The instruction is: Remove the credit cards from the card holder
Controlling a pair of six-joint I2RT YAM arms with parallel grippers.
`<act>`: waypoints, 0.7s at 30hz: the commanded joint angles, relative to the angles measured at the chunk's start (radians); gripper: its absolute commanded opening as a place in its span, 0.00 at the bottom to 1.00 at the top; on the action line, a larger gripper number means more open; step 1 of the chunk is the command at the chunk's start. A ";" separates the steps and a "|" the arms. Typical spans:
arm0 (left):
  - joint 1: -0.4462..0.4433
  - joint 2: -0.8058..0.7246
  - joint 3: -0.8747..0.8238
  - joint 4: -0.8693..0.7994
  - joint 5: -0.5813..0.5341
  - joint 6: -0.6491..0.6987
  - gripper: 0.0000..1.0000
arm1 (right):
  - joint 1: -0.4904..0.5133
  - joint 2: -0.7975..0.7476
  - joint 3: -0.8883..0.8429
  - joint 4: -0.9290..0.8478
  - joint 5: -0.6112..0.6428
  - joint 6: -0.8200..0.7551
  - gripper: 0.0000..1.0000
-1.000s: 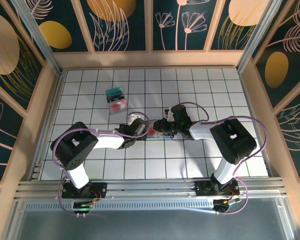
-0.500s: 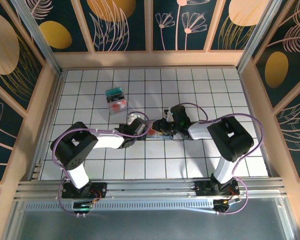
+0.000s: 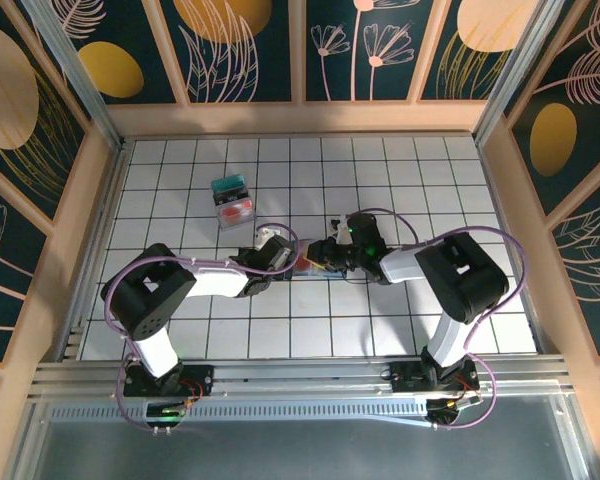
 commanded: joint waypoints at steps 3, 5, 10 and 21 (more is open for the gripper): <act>-0.010 0.033 0.012 -0.060 0.023 -0.006 0.99 | -0.004 -0.054 -0.016 0.081 -0.060 0.010 0.25; -0.010 0.034 0.013 -0.062 0.024 -0.006 0.99 | -0.004 -0.062 -0.020 0.069 -0.055 0.005 0.25; -0.010 0.040 0.015 -0.064 0.022 -0.006 0.99 | -0.031 -0.073 -0.032 0.060 -0.052 0.000 0.24; -0.010 0.043 0.017 -0.068 0.020 -0.006 0.99 | -0.053 -0.082 -0.044 0.033 -0.038 -0.009 0.21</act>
